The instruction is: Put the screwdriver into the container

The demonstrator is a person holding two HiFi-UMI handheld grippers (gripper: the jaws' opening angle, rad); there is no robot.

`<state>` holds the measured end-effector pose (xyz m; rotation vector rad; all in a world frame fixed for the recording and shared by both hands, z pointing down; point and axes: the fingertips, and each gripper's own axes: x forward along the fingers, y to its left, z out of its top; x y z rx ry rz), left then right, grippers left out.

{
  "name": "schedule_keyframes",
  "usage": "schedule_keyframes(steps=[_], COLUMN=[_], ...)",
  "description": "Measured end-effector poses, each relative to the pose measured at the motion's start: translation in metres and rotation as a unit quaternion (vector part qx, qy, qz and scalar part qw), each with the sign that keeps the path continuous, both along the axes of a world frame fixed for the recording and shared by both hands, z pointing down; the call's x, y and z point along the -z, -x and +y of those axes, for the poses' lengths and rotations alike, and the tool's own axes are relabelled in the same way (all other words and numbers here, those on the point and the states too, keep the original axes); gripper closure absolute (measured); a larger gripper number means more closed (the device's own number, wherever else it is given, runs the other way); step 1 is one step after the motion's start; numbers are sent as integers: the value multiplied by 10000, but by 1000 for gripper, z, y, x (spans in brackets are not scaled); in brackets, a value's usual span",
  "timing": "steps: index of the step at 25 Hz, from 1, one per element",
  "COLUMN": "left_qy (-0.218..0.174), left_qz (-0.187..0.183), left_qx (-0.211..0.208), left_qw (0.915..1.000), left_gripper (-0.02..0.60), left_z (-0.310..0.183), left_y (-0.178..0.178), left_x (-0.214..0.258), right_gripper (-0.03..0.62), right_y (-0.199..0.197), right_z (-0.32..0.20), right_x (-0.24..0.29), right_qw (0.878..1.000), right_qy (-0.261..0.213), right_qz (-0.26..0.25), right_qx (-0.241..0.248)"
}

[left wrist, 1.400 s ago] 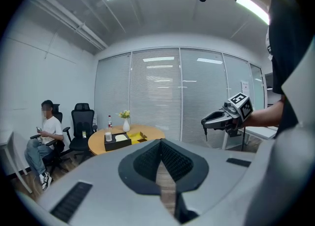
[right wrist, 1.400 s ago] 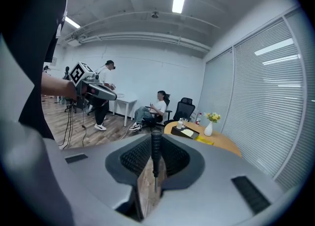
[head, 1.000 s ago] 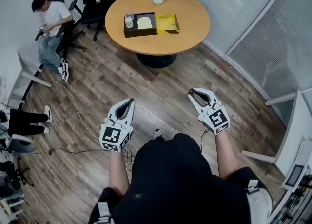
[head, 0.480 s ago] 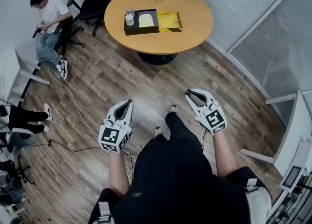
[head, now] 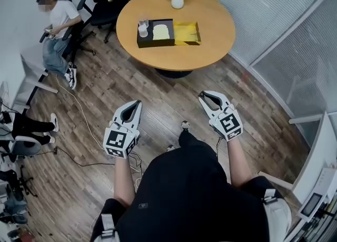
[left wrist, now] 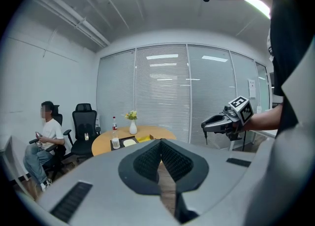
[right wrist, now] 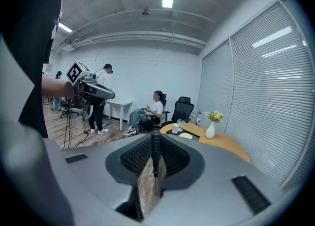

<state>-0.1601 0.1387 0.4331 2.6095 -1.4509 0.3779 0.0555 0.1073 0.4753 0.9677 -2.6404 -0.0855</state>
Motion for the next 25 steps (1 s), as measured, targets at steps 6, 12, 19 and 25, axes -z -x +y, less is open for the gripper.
schedule_keyframes(steps=[6, 12, 19, 25], left_qy=[-48, -56, 101, 106], left_qz=[-50, -150, -314, -377], left_qx=[108, 197, 312, 438], left_qw=[9999, 9997, 9990, 9983], left_gripper=[575, 575, 575, 575], left_z=[-42, -82, -119, -151], left_y=[-10, -23, -37, -49], left_x=[11, 12, 4, 0], right_gripper=[536, 536, 536, 536], right_y=[-7, -12, -20, -27], right_z=[-47, -92, -132, -167], right_x=[5, 5, -13, -21], right_qw=[9999, 9994, 9983, 9970], right_qy=[-41, -64, 151, 161], right_qz=[55, 8, -5, 9], right_qx=[150, 343, 562, 752])
